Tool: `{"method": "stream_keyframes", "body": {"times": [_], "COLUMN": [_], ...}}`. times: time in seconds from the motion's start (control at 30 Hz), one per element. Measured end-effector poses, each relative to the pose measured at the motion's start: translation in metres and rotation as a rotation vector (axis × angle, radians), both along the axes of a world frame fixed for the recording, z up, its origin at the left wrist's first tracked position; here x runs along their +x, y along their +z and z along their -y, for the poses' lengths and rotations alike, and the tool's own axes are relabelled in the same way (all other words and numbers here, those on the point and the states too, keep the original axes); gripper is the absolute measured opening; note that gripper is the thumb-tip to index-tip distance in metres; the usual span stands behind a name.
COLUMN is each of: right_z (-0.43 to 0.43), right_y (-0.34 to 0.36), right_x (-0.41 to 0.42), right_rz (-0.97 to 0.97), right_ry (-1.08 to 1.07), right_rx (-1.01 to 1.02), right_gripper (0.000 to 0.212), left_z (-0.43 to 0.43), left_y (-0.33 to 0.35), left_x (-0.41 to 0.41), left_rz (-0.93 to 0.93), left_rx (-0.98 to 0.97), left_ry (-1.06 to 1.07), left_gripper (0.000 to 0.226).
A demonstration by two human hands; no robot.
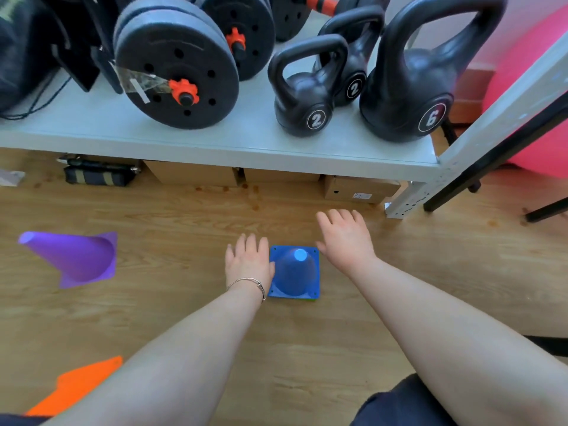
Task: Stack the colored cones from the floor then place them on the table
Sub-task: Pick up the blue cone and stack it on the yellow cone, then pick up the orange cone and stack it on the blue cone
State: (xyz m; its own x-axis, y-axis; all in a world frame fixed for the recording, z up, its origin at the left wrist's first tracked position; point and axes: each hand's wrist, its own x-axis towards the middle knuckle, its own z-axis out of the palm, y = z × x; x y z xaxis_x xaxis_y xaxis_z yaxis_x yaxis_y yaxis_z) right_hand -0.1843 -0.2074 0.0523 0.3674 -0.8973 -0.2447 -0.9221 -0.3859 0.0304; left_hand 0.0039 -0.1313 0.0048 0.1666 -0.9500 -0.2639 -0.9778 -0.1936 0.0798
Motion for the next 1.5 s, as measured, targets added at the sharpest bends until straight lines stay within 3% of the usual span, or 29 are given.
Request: {"method": "stream_keyframes", "body": {"times": [0.13,0.4,0.57,0.73,1.03,1.23,1.5], "right_z": [0.006,-0.003,-0.024,-0.046,-0.076,-0.104,-0.156], "right_y": [0.018,0.035,0.034,0.025,0.005,0.008,-0.012], "right_x": [0.022,0.104,0.160,0.194,0.256,0.310,0.373], "right_rz": [0.113,0.187,0.180,0.166,0.130,0.138,0.099], "right_ry": [-0.061,0.018,0.150,0.203,0.312,0.400,0.652], "right_rx": [-0.087,-0.047,-0.021,0.013,0.074,0.087,0.173], "right_gripper": [0.060,0.074,0.075,0.078,0.079,0.081,0.076], "left_z": [0.001,-0.042,-0.067,-0.091,-0.151,-0.204,-0.270], "left_y": [0.027,0.074,0.070,0.051,0.049,0.048,0.055], "left_x": [0.011,0.078,0.139,0.177,0.230,0.264,0.314], "left_rz": [0.066,0.169,0.242,0.192,0.255,0.214,0.151], "left_rx": [-0.068,-0.098,-0.061,-0.032,-0.084,-0.078,-0.257], "left_ry": [0.089,0.209,0.298,0.482,0.430,0.644,1.051], "left_gripper": [0.062,0.070,0.071,0.073,0.074,0.073,0.066]}}
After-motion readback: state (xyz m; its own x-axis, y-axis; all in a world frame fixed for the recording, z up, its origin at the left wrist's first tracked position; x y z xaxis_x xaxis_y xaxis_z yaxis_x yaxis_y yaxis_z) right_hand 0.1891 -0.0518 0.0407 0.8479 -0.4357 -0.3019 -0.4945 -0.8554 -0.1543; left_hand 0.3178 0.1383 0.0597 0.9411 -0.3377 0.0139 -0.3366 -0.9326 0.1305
